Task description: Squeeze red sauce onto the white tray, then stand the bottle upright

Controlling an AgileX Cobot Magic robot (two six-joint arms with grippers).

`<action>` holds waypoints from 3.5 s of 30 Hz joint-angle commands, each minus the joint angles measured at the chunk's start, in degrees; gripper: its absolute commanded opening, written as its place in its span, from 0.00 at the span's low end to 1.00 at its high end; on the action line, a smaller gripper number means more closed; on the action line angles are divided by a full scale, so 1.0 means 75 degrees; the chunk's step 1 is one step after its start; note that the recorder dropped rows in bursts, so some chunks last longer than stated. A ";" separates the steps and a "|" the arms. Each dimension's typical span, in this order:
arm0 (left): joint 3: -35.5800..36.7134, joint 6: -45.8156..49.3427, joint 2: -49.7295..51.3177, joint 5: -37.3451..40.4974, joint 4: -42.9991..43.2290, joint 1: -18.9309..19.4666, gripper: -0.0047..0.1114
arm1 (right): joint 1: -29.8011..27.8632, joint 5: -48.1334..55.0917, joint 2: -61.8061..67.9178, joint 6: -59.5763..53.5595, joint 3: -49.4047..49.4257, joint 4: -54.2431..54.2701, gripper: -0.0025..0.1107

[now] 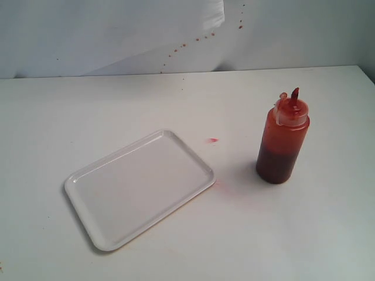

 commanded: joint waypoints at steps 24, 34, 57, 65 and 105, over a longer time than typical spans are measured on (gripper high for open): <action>0.0037 -0.0029 -0.0026 0.0020 -0.0069 -0.0031 0.04 | -0.0040 -0.2854 0.6313 0.1042 -0.0052 -0.1388 0.90; 0.0037 -0.0011 -0.0026 0.0020 -0.0069 -0.0031 0.04 | -0.0040 -0.3354 0.7583 0.1751 -0.0052 -0.2949 0.91; 0.0037 -0.0046 -0.0026 0.0020 -0.0069 -0.0031 0.04 | 0.0001 -0.5232 1.0810 0.1333 -0.1931 -0.3803 0.91; 0.0037 -0.0046 -0.0026 0.0020 -0.0069 -0.0031 0.04 | 0.0013 -0.5215 1.1473 0.1333 -0.2580 -0.4110 0.91; 0.0037 -0.0030 -0.0026 0.0020 -0.0069 -0.0031 0.04 | 0.1507 -0.6074 1.0437 0.6390 -0.2715 -0.3281 0.02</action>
